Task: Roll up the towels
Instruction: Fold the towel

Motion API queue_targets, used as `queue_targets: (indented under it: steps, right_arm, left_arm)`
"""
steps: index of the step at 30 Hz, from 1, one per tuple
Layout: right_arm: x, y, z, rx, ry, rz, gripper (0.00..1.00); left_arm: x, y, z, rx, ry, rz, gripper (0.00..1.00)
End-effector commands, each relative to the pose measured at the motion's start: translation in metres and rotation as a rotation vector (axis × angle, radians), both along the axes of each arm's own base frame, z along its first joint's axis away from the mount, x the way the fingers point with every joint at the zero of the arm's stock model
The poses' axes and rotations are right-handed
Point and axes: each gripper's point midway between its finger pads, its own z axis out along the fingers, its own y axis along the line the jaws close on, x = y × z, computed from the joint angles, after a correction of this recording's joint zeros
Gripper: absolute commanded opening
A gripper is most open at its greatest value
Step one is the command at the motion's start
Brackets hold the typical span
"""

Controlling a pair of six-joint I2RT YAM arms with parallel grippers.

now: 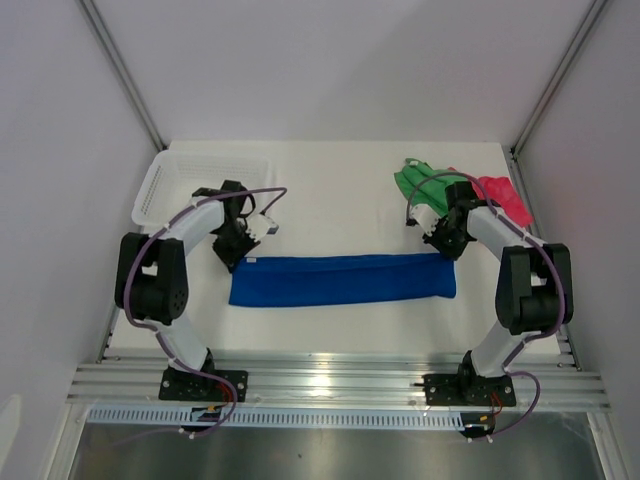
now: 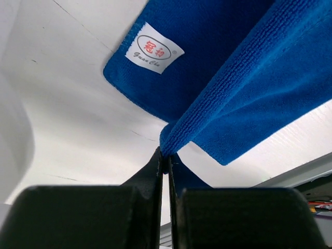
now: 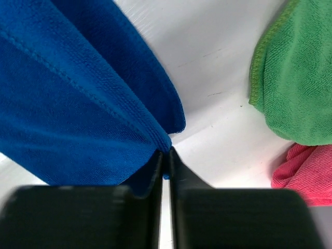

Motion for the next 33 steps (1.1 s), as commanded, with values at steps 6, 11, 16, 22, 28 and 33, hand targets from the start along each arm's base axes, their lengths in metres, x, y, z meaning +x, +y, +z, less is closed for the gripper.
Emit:
queue_targets:
  steps: [6, 11, 16, 22, 28, 33]
  right_arm:
    - [0.043, -0.007, 0.004, 0.005, -0.126, -0.184, 0.38]
    - [0.053, -0.007, 0.009, 0.019, -0.155, -0.292, 0.47]
    - [0.058, -0.006, 0.033, 0.040, -0.215, -0.341, 0.46]
    - [0.041, 0.015, 0.069, 0.162, -0.237, -0.384, 0.46]
    - [0.025, 0.063, 0.089, 0.319, -0.228, -0.330, 0.33]
    - [-0.022, 0.199, 0.075, 0.566, -0.062, -0.025, 0.00]
  left_arm:
    - [0.024, 0.006, -0.007, 0.031, -0.064, 0.082, 0.22]
    - [0.039, 0.002, 0.001, 0.020, -0.133, 0.154, 0.35]
    - [0.035, 0.000, 0.015, -0.005, -0.168, 0.159, 0.38]
    - [0.002, -0.010, 0.021, -0.087, -0.105, 0.105, 0.38]
    - [-0.024, -0.030, 0.049, -0.213, -0.094, 0.022, 0.36]
    - [-0.033, -0.032, 0.043, -0.216, -0.080, 0.034, 0.31]
